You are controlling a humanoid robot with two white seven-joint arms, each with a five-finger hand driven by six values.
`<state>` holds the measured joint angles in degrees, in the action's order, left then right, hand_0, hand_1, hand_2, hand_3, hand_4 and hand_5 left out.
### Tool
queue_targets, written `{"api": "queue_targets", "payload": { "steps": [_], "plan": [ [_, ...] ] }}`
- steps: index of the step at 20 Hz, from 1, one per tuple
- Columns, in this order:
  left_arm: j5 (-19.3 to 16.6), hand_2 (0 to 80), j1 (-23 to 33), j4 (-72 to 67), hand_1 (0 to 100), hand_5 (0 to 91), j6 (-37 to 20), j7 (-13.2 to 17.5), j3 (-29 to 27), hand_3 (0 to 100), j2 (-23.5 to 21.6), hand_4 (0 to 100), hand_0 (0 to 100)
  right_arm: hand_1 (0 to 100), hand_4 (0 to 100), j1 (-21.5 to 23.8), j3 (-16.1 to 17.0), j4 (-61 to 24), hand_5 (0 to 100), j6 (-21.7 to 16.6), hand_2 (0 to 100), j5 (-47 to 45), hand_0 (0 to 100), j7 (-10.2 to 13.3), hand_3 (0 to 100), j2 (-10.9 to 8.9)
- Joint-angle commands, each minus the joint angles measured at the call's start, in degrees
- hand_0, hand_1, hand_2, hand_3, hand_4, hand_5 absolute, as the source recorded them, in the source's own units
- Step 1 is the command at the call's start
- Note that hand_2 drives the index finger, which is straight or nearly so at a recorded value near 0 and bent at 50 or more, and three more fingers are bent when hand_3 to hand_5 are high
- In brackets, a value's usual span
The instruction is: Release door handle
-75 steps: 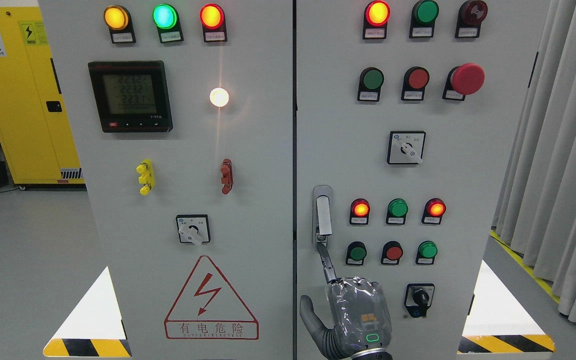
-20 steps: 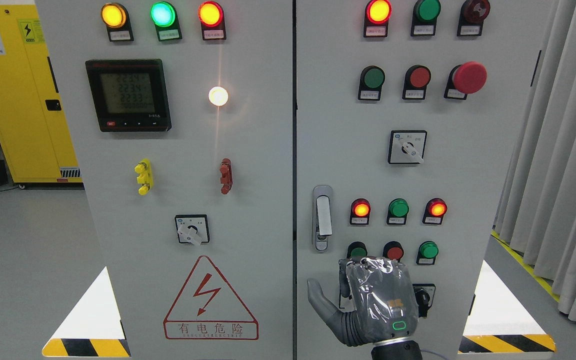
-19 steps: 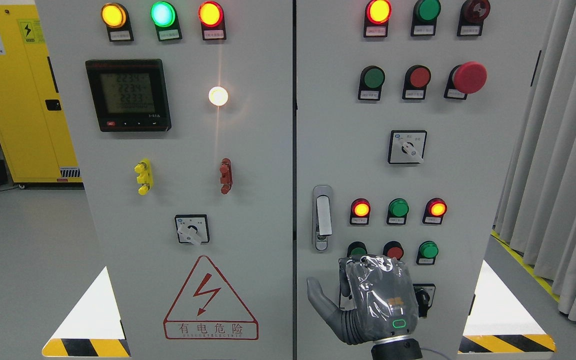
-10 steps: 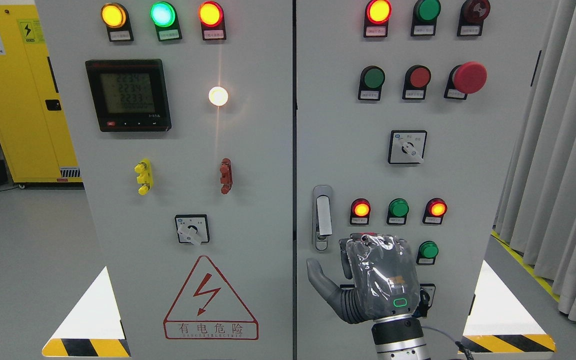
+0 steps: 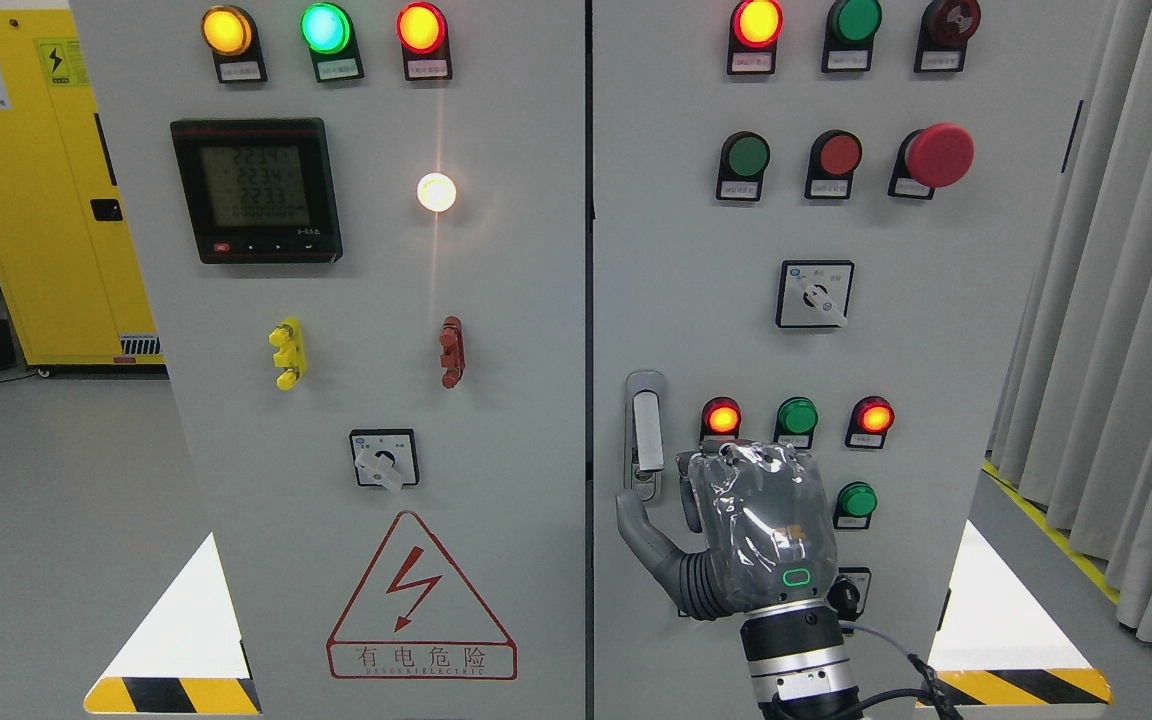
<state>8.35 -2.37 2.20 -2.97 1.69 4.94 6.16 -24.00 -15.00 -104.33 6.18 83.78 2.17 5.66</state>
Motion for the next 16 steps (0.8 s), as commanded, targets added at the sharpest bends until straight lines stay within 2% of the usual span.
{"api": "queue_targets", "payload": {
  "steps": [1,10,16],
  "plan": [
    [0.0,0.0,0.0,0.0,56,0.0,0.07,-0.02,-0.02,0,-0.01,0,12,32,100,-0.96,-0.12,1.94,100,0.06,98,-0.02,36,-0.59,100,0.14],
    [0.0,0.0,0.0,0.0,56,0.0,-0.02,-0.02,-0.02,0,-0.01,0,12,24,100,-2.28,-0.03,3.34,100,0.23,97,-0.46,40,-0.32,100,0.67],
    [0.0,0.0,0.0,0.0,56,0.0,0.07,-0.02,-0.02,0,-0.01,0,12,25,100,-2.9,0.06,3.96,100,0.85,97,-0.29,43,-0.32,100,0.67]
  ]
}}
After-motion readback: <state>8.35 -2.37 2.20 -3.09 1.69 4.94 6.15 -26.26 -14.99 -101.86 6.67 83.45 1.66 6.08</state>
